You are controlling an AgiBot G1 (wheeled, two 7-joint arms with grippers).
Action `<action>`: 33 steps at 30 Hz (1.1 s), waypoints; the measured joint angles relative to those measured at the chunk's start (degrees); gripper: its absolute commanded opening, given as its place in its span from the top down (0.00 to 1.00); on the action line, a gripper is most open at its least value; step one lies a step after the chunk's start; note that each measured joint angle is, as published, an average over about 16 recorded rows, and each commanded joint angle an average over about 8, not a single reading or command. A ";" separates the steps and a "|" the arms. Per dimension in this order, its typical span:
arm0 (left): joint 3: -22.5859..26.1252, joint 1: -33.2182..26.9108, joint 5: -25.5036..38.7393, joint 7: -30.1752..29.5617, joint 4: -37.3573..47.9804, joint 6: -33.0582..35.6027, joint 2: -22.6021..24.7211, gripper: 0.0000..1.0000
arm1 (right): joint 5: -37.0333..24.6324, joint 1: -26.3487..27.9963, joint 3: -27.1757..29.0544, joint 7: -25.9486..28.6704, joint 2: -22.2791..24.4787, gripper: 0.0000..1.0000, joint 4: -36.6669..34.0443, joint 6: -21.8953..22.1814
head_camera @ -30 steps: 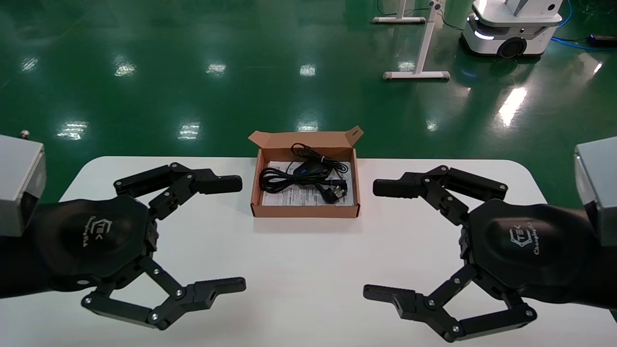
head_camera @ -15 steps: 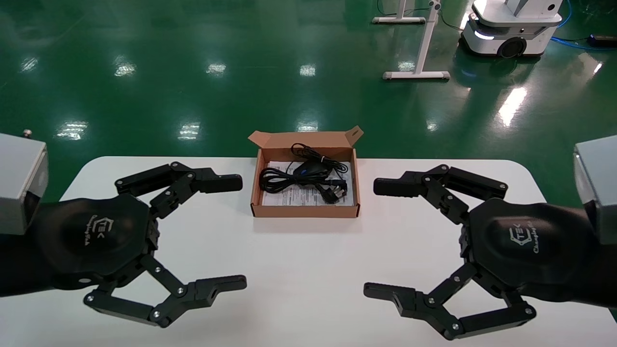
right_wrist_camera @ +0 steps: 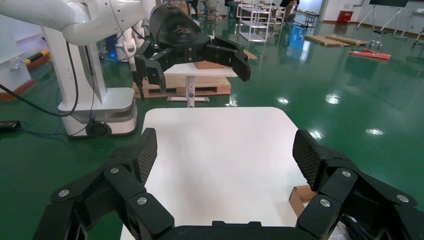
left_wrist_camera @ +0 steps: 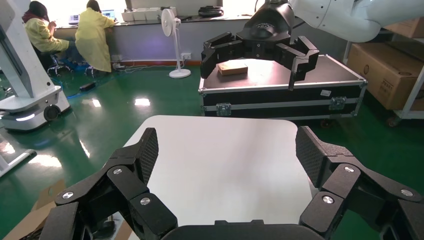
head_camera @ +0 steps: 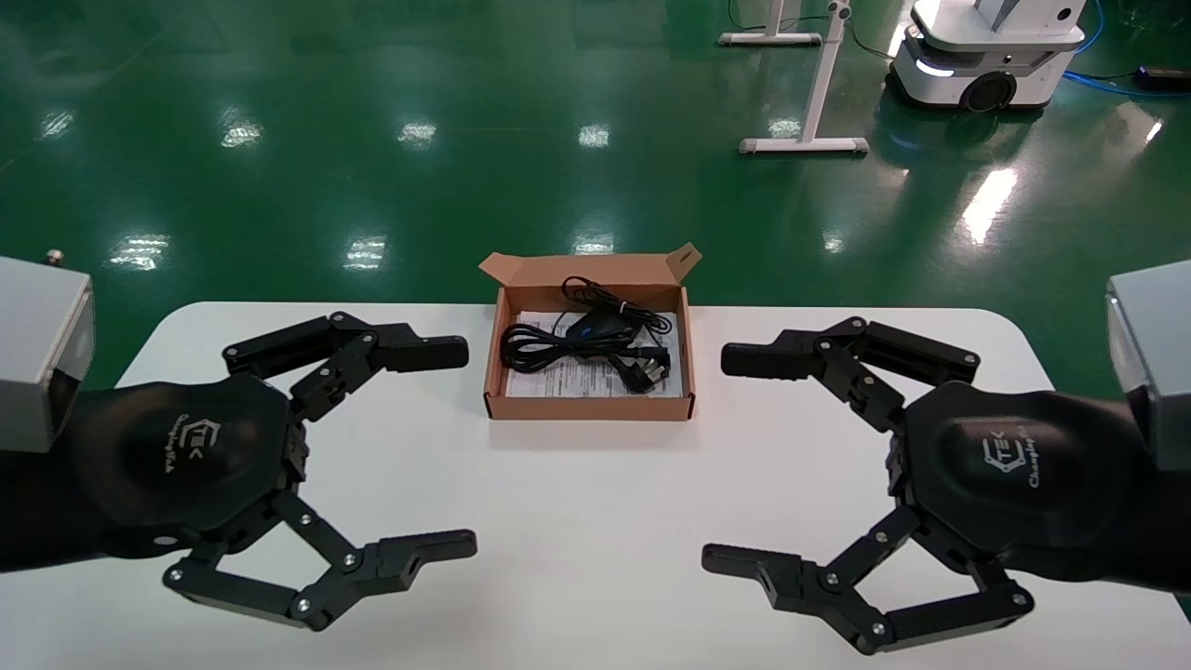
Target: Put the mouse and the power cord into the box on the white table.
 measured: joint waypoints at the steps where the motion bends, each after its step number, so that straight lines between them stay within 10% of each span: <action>1: 0.00 0.00 0.00 0.00 0.00 0.00 0.00 0.00 | 0.00 0.00 0.00 0.00 0.00 0.00 0.00 0.00; 33: 0.02 -0.04 0.04 0.01 0.05 -0.01 0.03 0.00 | -0.01 0.01 0.00 -0.03 0.00 0.00 -0.05 -0.01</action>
